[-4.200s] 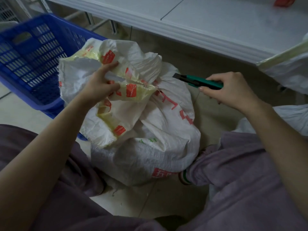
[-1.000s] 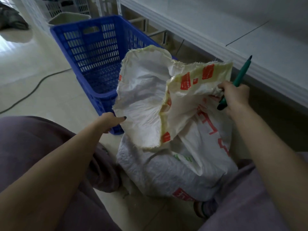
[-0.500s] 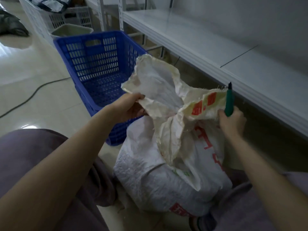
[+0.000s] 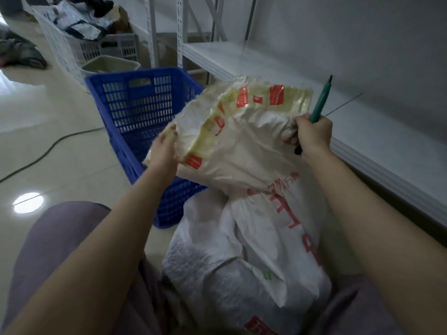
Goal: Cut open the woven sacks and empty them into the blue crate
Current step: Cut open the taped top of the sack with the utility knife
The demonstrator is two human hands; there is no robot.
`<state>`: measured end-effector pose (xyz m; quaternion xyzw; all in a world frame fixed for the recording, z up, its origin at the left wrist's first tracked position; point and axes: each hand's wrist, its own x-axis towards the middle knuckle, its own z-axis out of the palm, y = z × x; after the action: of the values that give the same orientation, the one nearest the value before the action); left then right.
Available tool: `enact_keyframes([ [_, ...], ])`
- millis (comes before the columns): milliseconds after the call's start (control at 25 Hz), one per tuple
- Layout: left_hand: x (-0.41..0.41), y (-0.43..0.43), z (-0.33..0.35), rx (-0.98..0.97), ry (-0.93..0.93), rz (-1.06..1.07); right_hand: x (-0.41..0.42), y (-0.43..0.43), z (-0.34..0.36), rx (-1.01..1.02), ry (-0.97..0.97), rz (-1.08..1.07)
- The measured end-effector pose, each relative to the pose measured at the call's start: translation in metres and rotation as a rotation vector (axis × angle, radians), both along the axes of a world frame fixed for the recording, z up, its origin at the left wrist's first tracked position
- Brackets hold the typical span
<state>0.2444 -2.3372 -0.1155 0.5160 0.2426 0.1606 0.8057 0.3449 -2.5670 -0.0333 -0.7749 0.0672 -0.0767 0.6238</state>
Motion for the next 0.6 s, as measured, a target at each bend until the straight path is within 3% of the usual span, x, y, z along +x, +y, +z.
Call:
enact_keyframes([
  [80,-0.005,-0.012,-0.018,0.331,0.293,-0.036,0.011,0.02,0.003,0.012,0.029,-0.001],
  [120,-0.006,-0.017,-0.025,0.312,0.399,-0.069,0.016,0.028,0.006,0.015,0.046,-0.013],
  [200,-0.012,-0.022,-0.027,0.063,0.488,-0.224,0.027,0.042,0.01,0.085,0.091,-0.05],
  [280,-0.016,-0.018,-0.012,-0.177,0.399,-0.378,0.038,0.051,0.013,0.213,0.142,-0.042],
  [320,-0.014,-0.013,-0.004,-0.357,0.268,-0.347,0.04,0.056,0.014,0.249,0.162,-0.032],
  [400,-0.003,-0.003,0.005,-0.655,-0.07,-0.125,0.042,0.067,0.012,0.255,0.212,0.031],
  [440,0.005,-0.001,0.007,-0.686,-0.195,-0.017,0.043,0.072,0.01,0.258,0.228,0.068],
  [520,0.016,-0.001,0.004,-0.452,-0.2,0.117,0.039,0.089,0.012,0.29,0.243,0.124],
  [600,0.018,-0.004,-0.009,0.04,0.057,0.106,0.036,0.109,0.015,0.333,0.205,0.163],
])
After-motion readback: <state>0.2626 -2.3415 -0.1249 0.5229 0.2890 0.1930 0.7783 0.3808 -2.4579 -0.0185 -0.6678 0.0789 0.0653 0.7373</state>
